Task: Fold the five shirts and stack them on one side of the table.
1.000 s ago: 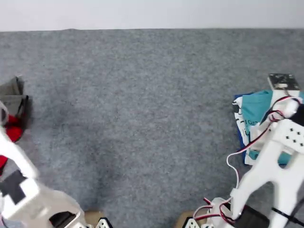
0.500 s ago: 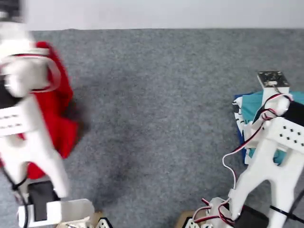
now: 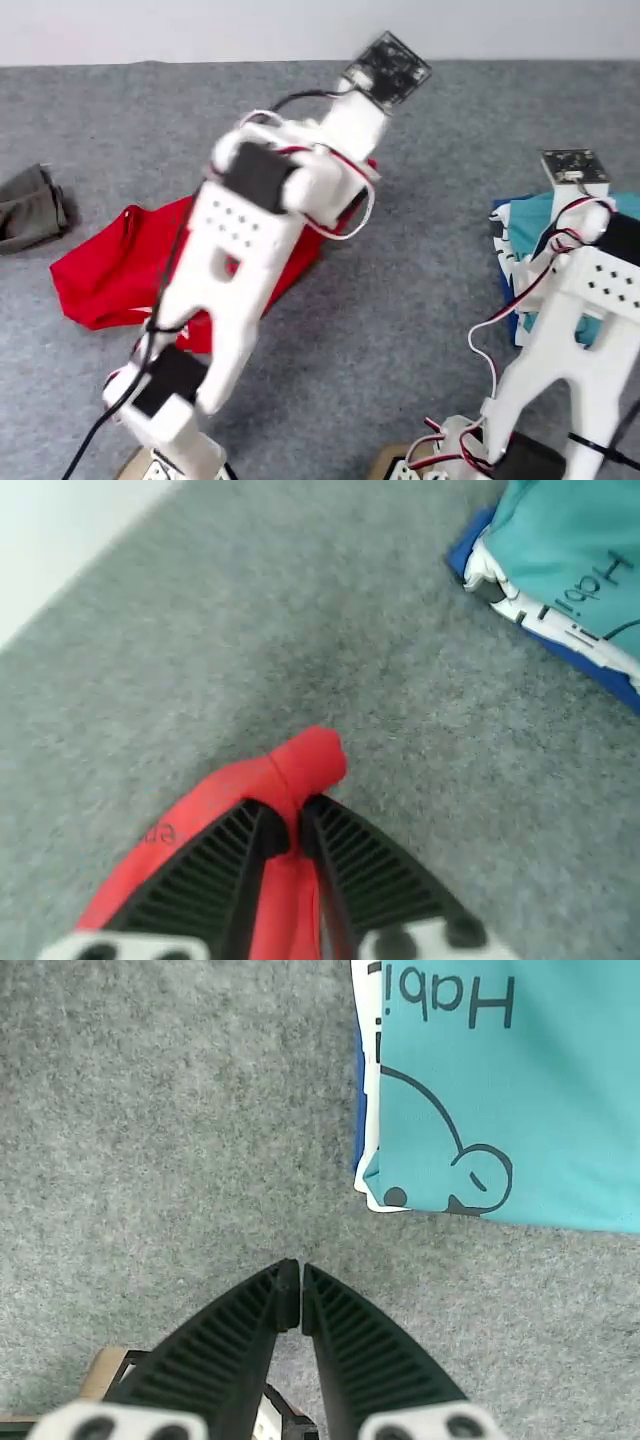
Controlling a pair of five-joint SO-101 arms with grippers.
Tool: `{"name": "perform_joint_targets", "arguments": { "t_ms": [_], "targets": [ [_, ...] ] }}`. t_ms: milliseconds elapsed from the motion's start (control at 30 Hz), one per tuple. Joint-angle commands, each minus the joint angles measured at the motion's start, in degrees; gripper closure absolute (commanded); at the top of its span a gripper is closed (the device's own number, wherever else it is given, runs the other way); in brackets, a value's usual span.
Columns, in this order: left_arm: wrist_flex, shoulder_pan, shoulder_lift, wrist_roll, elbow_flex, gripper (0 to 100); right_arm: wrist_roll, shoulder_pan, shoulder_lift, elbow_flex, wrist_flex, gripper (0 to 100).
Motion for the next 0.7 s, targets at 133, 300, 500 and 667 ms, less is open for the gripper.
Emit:
{"name": "perform_joint_targets", "arguments": {
  "t_ms": [133,300,500,667],
  "targets": [
    [-10.1,-7.4,3.8,0.5,-6.5,94,-0.4,-0.3,-2.4,-0.4,2.3,98.9],
    [-3.9,-9.8,3.4,0.3,-15.7,88,-0.4,-0.4,-2.4,2.5,2.3,98.9],
    [8.3,-10.0,2.1,0.3,-20.1,85,-0.3,-0.4,-2.4,4.3,2.2,98.9],
    [8.1,-11.2,-3.8,-4.7,-4.2,85,-0.3,-0.5,-2.3,4.3,2.2,98.9]
  ]
}}
